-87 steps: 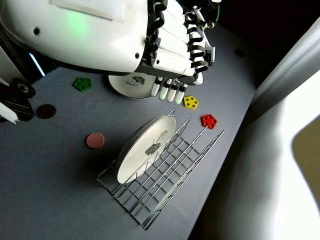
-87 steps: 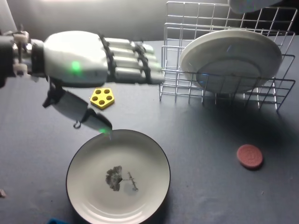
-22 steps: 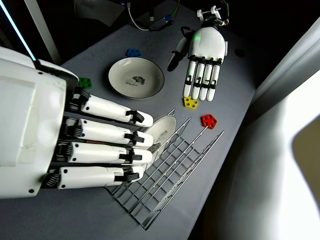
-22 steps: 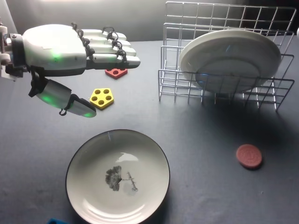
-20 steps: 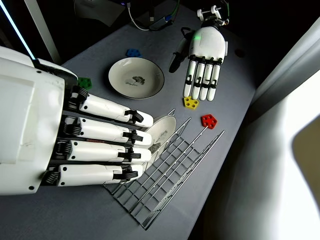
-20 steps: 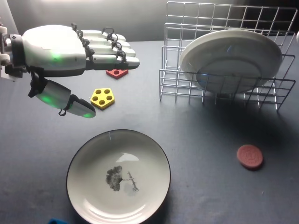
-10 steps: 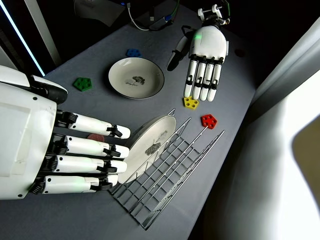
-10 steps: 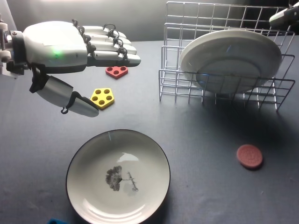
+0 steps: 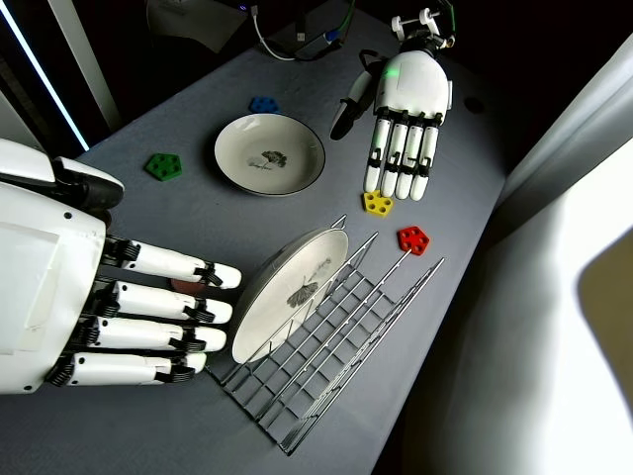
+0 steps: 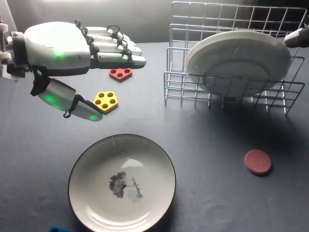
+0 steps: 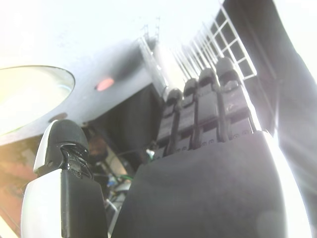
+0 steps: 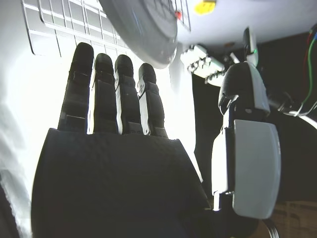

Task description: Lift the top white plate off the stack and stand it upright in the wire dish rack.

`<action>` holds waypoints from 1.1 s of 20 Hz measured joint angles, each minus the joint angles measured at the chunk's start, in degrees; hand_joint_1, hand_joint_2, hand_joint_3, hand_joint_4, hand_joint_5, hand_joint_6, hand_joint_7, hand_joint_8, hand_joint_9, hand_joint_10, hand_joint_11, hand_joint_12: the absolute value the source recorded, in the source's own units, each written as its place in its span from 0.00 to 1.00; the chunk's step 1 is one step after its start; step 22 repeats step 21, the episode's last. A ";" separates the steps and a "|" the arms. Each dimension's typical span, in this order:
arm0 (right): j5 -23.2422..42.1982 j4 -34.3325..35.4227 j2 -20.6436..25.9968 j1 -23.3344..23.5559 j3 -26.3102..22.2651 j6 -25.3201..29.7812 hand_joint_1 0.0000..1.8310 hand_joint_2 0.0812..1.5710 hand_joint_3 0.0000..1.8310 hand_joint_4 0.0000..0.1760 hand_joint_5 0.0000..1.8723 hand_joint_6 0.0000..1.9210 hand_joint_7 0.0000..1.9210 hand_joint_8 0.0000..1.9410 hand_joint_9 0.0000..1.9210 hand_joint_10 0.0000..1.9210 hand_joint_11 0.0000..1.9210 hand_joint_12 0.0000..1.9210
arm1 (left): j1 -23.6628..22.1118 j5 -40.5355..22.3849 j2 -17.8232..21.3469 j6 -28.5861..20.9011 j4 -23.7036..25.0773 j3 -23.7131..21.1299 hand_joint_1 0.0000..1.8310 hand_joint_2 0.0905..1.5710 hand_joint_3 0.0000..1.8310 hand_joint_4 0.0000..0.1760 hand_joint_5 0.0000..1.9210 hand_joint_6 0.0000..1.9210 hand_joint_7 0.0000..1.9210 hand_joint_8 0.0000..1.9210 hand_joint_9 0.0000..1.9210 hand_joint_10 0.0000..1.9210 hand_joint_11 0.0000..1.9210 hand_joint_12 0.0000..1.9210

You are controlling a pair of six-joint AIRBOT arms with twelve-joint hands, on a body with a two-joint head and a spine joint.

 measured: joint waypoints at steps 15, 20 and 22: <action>-3.45 -1.09 0.37 -0.74 -2.12 1.25 0.34 0.65 0.00 0.03 0.14 0.00 0.13 0.00 0.12 0.00 0.00 0.38 | -0.07 -0.04 0.00 -0.46 -0.02 0.02 0.18 0.67 0.00 0.00 0.03 0.00 0.03 0.00 0.03 0.00 0.00 0.14; -5.01 -1.11 0.37 -0.74 -2.19 1.38 0.35 0.65 0.00 0.04 0.13 0.00 0.12 0.00 0.12 0.00 0.01 0.37 | -0.04 -0.04 0.00 -0.50 0.00 0.02 0.18 0.67 0.00 0.00 0.02 0.00 0.03 0.00 0.03 0.00 0.00 0.12; -5.01 -1.11 0.37 -0.74 -2.19 1.38 0.34 0.66 0.00 0.00 0.12 0.00 0.12 0.00 0.12 0.00 0.00 0.36 | -0.07 -0.04 0.00 -0.50 -0.02 0.02 0.16 0.68 0.00 0.00 0.00 0.00 0.01 0.00 0.02 0.00 0.00 0.10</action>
